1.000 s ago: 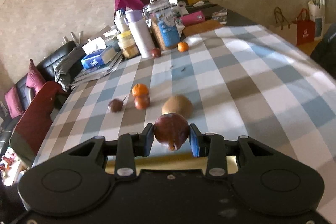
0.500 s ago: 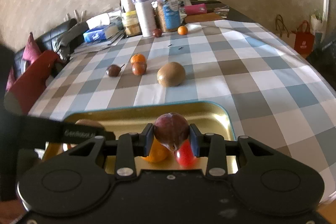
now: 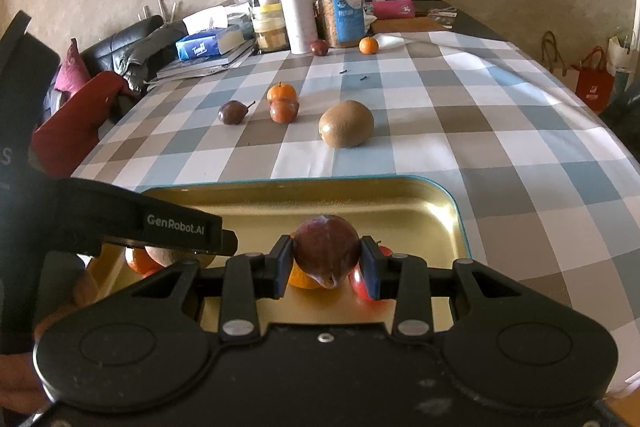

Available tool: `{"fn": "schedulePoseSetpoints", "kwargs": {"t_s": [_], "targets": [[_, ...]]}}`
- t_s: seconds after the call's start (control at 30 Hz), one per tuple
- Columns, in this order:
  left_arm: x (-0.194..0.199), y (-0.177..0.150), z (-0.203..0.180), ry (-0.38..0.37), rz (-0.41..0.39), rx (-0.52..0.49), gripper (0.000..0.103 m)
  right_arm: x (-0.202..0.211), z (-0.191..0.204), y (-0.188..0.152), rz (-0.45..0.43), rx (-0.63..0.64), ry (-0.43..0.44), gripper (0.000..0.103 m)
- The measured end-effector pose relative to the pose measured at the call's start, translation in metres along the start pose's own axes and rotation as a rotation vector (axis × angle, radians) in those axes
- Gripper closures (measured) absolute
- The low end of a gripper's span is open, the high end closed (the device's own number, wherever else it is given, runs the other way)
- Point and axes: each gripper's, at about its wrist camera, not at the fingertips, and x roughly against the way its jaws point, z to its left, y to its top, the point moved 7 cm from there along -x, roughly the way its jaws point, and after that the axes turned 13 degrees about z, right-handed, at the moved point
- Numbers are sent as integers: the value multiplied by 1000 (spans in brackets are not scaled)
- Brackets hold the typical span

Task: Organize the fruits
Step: 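Lower both fruits over the gold tray and open both tools to release them, then move both open tools away from the tray toward the remaining fruit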

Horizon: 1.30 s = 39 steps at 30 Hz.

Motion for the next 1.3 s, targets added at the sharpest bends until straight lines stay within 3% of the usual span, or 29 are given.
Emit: {"fn": "schedulePoseSetpoints", "kwargs": {"t_s": [0.27,0.57,0.9,1.3], "targets": [[-1,1,2,15,-8,-1,45,-3,5,-1,17,27,8,65],[19,5,3,86,-111,-15,45,5,5,1,-9,21,35,65],[23,11,16,114,-122,22,45,1,2,2,19,-8,41,65],[29,39,32,149,-154,74,44,-4,-14,41,-23,-80,14,65]]}}
